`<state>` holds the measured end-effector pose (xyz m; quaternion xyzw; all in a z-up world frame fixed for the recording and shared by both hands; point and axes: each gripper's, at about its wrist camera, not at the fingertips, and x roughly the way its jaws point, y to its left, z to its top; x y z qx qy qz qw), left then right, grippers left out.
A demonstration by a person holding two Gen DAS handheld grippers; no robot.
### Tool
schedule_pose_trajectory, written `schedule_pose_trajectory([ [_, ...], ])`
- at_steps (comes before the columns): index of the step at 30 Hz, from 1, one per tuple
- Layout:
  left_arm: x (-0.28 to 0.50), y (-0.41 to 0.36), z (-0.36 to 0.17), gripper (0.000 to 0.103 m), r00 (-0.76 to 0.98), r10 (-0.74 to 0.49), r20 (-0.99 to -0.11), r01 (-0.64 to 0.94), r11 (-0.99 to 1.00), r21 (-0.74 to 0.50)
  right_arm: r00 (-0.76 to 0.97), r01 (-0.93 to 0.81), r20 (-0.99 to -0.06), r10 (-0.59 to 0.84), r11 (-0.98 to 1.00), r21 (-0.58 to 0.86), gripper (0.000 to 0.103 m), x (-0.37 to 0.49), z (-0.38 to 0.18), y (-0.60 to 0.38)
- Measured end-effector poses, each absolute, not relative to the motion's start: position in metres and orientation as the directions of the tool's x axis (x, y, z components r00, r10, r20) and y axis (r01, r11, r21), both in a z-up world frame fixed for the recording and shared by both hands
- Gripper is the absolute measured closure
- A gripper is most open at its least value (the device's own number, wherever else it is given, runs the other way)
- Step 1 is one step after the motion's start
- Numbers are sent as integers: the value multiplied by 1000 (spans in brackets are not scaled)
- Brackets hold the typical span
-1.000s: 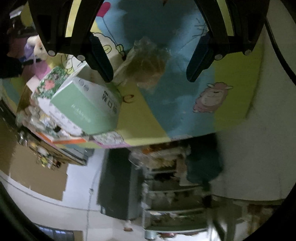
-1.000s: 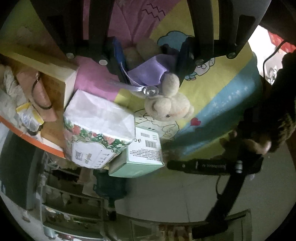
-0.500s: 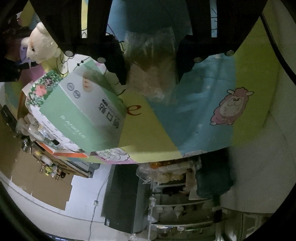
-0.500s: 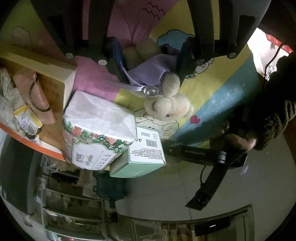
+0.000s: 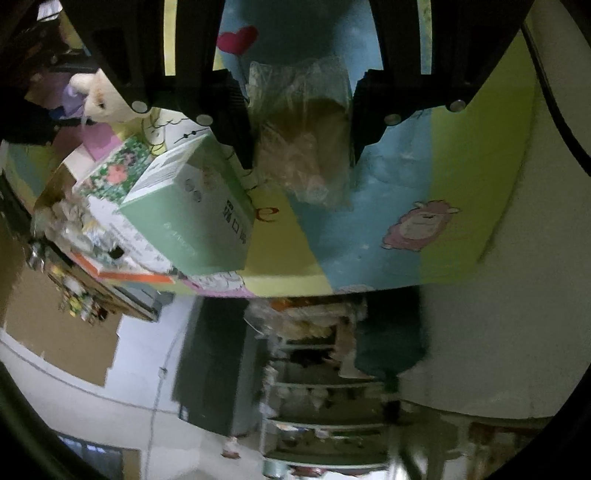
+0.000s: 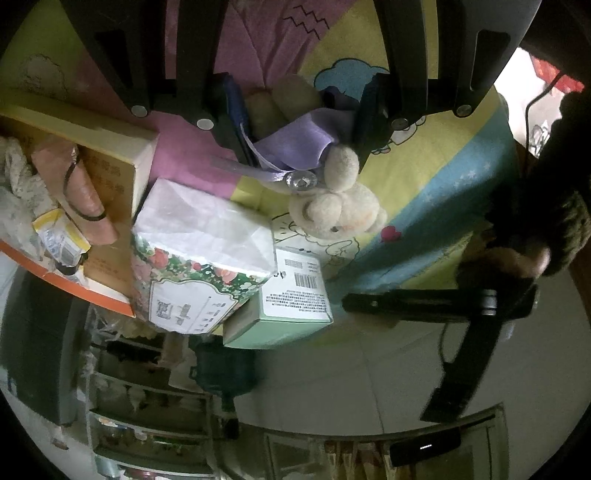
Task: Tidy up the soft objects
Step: 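Carry the bread roll bag and teddy bear with both tools over the tray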
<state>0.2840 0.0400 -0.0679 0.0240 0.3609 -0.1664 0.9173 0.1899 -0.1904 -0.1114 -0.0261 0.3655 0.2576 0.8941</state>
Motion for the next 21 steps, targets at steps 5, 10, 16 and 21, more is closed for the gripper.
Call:
schedule_pose_trajectory([
  [5, 263, 42, -50, 56, 735, -231, -637, 248, 967, -65, 619, -480, -645, 448, 866, 140, 52, 181, -101, -188],
  [10, 241, 36, -34, 56, 779, -169, -604, 181, 983, -41, 651, -471, -616, 445, 872, 132, 52, 171, -86, -190],
  [16, 221, 22, -23, 56, 812, -133, -569, 140, 990, -32, 696, -434, -583, 420, 892, 124, 52, 160, -69, -200],
  [21, 208, 7, -15, 56, 828, -163, -537, 138, 987, -86, 739, -392, -555, 382, 914, 107, 52, 153, -57, -211],
])
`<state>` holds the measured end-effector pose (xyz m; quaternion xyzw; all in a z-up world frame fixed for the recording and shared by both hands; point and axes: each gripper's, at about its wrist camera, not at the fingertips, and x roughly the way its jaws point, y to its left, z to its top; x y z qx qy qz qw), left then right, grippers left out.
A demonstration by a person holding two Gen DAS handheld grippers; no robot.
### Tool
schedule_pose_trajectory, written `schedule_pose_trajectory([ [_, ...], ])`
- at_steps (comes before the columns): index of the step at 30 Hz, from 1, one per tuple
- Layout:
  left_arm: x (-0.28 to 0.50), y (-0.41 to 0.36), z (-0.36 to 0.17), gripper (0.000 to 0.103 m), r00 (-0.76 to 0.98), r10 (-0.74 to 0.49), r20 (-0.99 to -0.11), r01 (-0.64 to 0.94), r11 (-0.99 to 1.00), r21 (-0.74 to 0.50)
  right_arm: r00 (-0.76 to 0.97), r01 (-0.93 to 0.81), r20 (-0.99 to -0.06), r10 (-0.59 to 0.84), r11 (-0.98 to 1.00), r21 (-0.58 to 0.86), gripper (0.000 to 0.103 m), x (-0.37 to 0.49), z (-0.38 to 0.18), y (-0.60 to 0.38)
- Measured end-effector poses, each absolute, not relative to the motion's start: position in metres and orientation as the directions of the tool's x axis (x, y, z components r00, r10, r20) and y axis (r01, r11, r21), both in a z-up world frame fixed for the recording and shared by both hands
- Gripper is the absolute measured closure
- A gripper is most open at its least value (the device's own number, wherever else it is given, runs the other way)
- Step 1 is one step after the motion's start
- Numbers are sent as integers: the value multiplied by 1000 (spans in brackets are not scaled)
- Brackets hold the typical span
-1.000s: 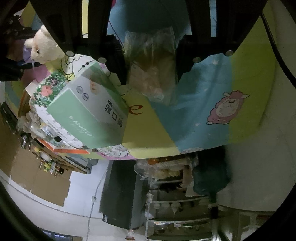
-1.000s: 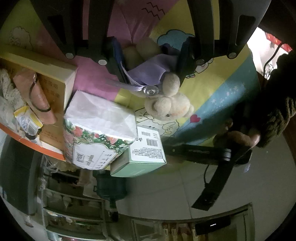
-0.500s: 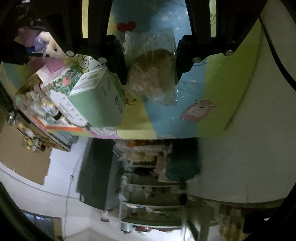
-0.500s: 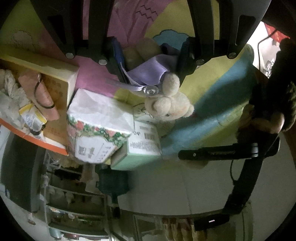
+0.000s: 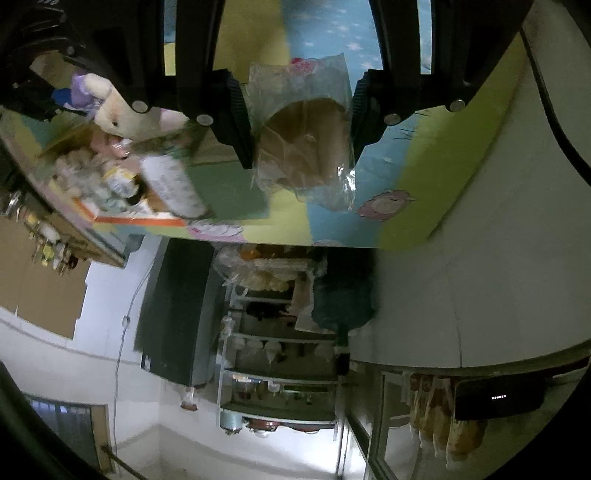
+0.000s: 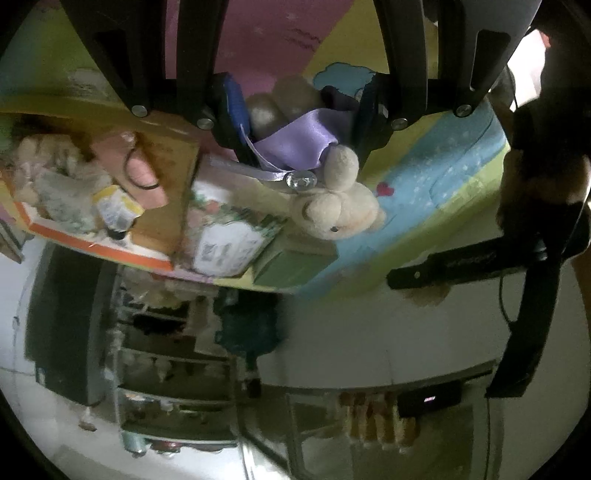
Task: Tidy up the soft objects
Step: 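Carry the bread roll bag and teddy bear with both tools over the tray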
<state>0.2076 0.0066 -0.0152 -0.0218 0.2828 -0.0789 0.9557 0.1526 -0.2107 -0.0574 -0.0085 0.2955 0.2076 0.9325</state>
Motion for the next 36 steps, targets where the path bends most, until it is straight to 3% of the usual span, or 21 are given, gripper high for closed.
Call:
schedule_pose_trajectory([
  [15, 197, -49, -9, 56, 835, -187, -517, 151, 982, -112, 815, -285, -495, 302, 952, 111, 52, 143, -42, -256],
  [36, 204, -128, -12, 56, 804, -269, -530, 266, 960, -83, 853, -162, -479, 208, 977, 137, 52, 137, -48, -319],
])
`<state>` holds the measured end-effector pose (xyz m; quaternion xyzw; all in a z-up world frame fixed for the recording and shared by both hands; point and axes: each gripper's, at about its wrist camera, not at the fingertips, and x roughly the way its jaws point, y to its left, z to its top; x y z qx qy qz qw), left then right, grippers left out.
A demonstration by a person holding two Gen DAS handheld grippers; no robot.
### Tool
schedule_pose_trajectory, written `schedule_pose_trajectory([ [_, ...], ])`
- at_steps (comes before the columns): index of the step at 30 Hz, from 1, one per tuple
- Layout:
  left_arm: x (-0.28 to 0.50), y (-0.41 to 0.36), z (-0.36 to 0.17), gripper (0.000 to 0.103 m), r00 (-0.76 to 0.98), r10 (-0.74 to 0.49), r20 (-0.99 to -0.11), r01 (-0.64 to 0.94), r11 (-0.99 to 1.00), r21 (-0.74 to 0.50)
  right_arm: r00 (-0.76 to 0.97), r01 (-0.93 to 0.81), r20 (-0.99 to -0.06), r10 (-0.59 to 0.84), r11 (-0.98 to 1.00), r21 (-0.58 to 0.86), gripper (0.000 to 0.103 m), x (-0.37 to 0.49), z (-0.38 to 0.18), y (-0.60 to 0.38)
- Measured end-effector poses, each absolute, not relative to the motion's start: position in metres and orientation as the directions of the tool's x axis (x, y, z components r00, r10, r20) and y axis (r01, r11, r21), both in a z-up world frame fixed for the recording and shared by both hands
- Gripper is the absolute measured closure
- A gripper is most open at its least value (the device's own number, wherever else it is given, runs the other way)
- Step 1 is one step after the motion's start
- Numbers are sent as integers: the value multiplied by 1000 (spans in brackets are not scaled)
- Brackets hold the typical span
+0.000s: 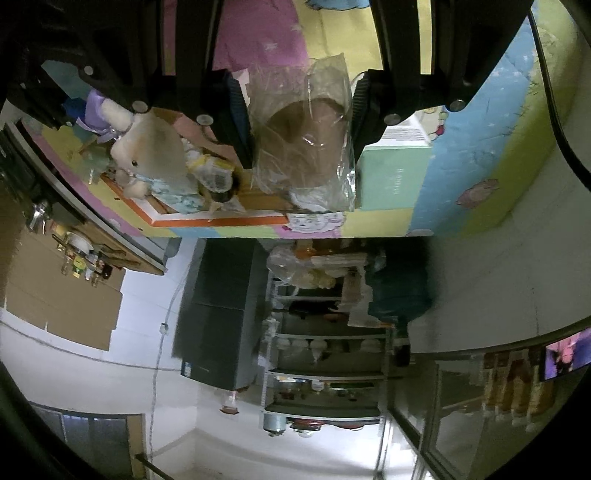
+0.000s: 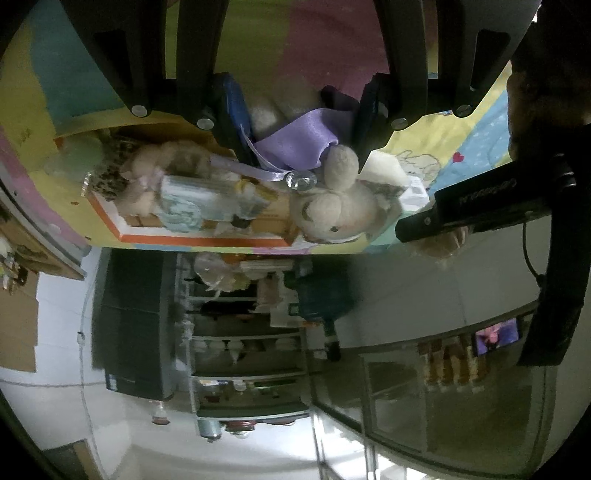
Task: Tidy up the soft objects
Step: 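Carry the bread roll bag and teddy bear with both tools over the tray, then lower both items into the tray and open both tools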
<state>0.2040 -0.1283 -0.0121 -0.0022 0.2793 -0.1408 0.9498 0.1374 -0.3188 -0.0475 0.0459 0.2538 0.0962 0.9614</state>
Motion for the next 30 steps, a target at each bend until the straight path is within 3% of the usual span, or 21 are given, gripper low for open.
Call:
schedule_pose_trajectory([
  [15, 227, -189, -26, 56, 746, -360, -560, 362, 925, -113, 865, -40, -489, 115, 986, 161, 52, 143, -62, -380],
  [30, 262, -230, -57, 56, 686, -367, -628, 382, 917, -119, 830, -73, -539, 146, 985, 154, 52, 184, -79, -402],
])
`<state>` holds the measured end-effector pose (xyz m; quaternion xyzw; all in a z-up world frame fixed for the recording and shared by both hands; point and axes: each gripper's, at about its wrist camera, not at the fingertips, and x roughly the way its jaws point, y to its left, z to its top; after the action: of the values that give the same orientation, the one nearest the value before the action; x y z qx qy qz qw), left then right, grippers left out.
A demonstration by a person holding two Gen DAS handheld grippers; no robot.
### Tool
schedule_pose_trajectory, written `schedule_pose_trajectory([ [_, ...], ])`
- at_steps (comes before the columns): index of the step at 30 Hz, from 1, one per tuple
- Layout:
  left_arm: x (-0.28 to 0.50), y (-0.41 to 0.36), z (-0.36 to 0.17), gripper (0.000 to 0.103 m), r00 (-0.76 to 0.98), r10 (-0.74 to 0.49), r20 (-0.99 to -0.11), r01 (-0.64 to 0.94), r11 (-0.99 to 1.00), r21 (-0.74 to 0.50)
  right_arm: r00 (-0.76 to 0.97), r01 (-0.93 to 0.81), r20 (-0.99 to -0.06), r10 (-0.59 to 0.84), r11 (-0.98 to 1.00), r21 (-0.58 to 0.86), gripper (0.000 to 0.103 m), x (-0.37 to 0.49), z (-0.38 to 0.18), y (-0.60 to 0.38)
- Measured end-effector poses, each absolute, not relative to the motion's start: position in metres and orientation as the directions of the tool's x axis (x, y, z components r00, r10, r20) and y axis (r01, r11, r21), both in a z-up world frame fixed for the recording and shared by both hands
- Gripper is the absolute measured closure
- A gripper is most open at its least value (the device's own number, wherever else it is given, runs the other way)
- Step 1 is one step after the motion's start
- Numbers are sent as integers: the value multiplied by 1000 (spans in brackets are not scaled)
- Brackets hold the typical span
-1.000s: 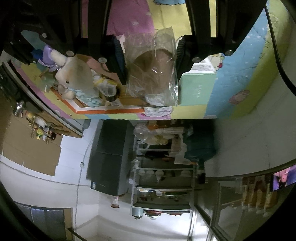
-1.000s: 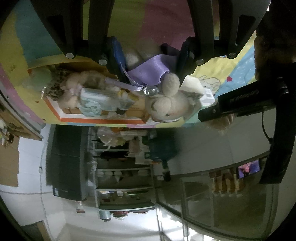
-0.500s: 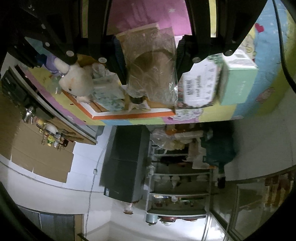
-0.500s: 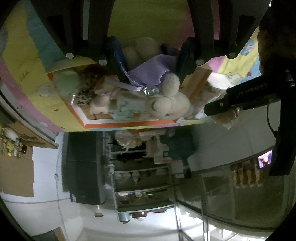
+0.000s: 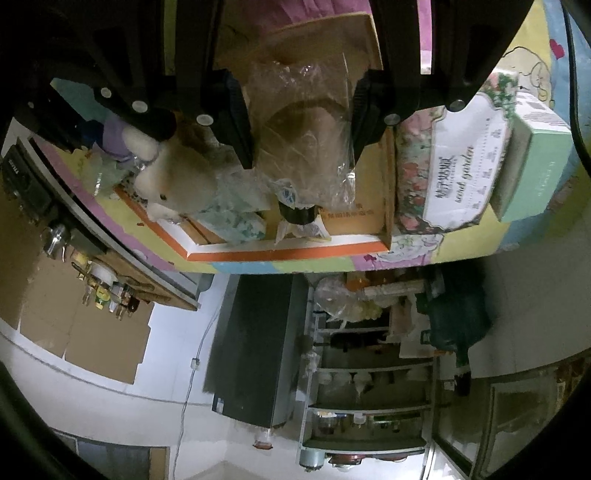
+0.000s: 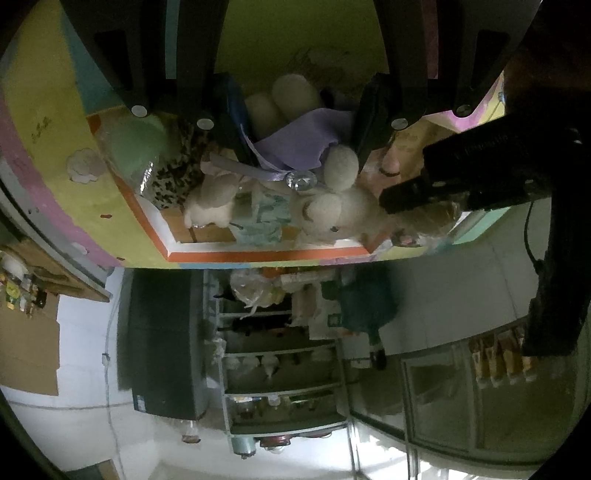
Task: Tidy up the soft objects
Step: 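Lower both items into the tray and open both tools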
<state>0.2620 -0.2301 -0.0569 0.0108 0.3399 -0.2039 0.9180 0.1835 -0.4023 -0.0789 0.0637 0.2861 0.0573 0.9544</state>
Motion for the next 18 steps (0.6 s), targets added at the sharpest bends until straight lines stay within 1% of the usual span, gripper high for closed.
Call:
schedule_pose_trajectory([
  [4, 270, -235, -65, 56, 672, -365, -645, 382, 916, -121, 814, -90, -549, 190, 975, 204, 52, 194, -82, -409],
  [9, 278, -239, -73, 56, 658, -362, -661, 386, 915, -117, 796, -74, -572, 196, 970, 230, 52, 204, -86, -414],
  [18, 278, -243, -77, 54, 655, -351, -669, 401, 912, -86, 783, -67, -589, 200, 968, 240, 44, 208, -87, -414],
])
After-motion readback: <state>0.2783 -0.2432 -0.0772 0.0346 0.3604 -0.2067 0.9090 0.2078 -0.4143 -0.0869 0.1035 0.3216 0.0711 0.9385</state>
